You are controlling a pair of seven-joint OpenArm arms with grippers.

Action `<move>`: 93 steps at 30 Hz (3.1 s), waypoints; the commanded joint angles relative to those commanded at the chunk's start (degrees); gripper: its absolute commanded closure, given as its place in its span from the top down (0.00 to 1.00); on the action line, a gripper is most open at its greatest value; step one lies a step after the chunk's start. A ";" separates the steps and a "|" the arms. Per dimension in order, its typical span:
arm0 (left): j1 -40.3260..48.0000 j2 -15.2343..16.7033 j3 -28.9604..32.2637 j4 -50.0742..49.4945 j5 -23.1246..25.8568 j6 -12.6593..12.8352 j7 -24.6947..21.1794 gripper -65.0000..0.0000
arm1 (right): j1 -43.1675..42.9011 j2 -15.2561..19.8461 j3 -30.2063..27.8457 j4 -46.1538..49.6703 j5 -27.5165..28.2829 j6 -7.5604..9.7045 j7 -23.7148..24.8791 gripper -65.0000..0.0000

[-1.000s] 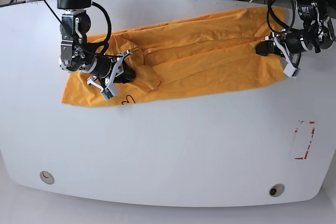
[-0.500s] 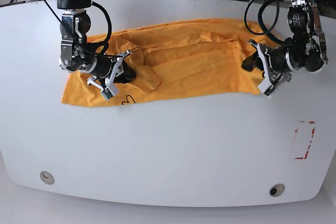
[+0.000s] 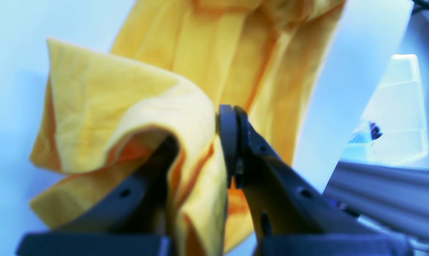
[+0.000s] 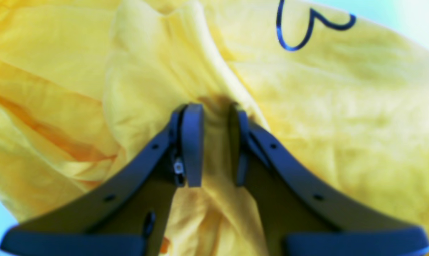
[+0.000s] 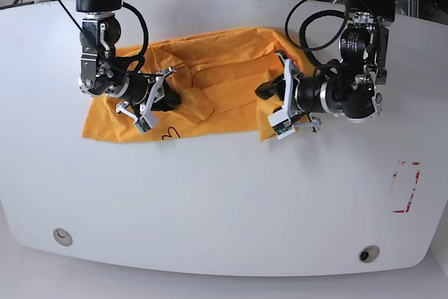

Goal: Layout the t-shirt on the table in an organized manner, then fold the t-shirt properly
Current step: 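Drag the shirt end with the left gripper toward the right gripper, then lower the left gripper onto the bunched shirt and grasp it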

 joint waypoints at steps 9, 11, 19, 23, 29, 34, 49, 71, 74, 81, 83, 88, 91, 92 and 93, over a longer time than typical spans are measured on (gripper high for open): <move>-1.05 6.86 2.11 -0.09 5.10 0.00 0.00 0.06 | 0.00 0.00 0.00 0.00 0.00 0.00 0.00 0.19; -1.05 8.26 2.11 -0.09 7.38 0.00 0.00 0.06 | 0.00 0.00 0.00 0.00 0.00 0.00 0.00 0.19; -1.05 10.55 2.11 -0.09 10.29 0.00 0.00 0.07 | 0.00 0.00 0.00 0.00 0.00 0.00 0.00 0.19; -1.05 11.52 2.11 -0.09 10.11 0.00 0.00 0.27 | 0.00 0.00 0.00 0.00 0.00 0.00 0.00 0.19; -1.05 12.92 2.11 0.09 9.49 0.00 0.88 0.59 | 0.00 -0.09 -0.09 -0.09 0.00 0.00 0.00 0.19; -2.29 13.27 1.76 0.35 5.54 0.00 2.42 0.59 | 0.00 -0.09 -0.18 -0.09 0.00 0.00 0.00 0.19; -0.62 2.99 -17.23 -1.05 8.44 0.00 0.09 0.59 | 0.00 -0.09 -0.09 -0.09 0.00 0.00 0.00 0.19; -0.35 5.98 -17.49 -14.95 9.05 0.00 -3.34 0.59 | 0.00 -0.09 -0.35 -0.09 0.00 0.00 0.00 0.19; -0.35 6.24 -15.47 -14.95 7.47 0.00 -3.34 0.59 | 0.00 -0.09 -0.35 -0.09 0.00 0.00 0.00 0.19; -0.26 6.42 -13.19 -14.86 6.07 0.00 -3.34 0.59 | 0.00 -0.18 -0.35 -0.09 0.00 0.00 0.00 0.19; -0.18 6.51 -13.19 -14.86 6.07 0.00 -3.34 0.59 | 0.00 -0.18 -0.18 -0.09 0.00 0.00 0.00 0.19; -0.18 7.30 -13.19 -14.86 6.33 0.00 -3.25 0.59 | 0.00 -0.18 -0.18 -0.09 0.00 0.00 0.00 0.19; -0.18 7.03 -13.19 -14.77 5.98 0.00 -3.25 0.59 | 0.00 -0.18 -0.18 -0.09 0.00 0.00 0.00 0.19; -0.18 6.95 -13.36 -14.68 5.98 0.00 -3.25 0.59 | 0.00 -0.18 -0.18 -0.09 0.00 0.00 0.00 0.19; -0.26 6.86 -13.45 -14.68 6.15 0.00 -3.25 0.59 | 0.00 -0.18 -0.18 -0.09 0.00 0.00 0.00 0.19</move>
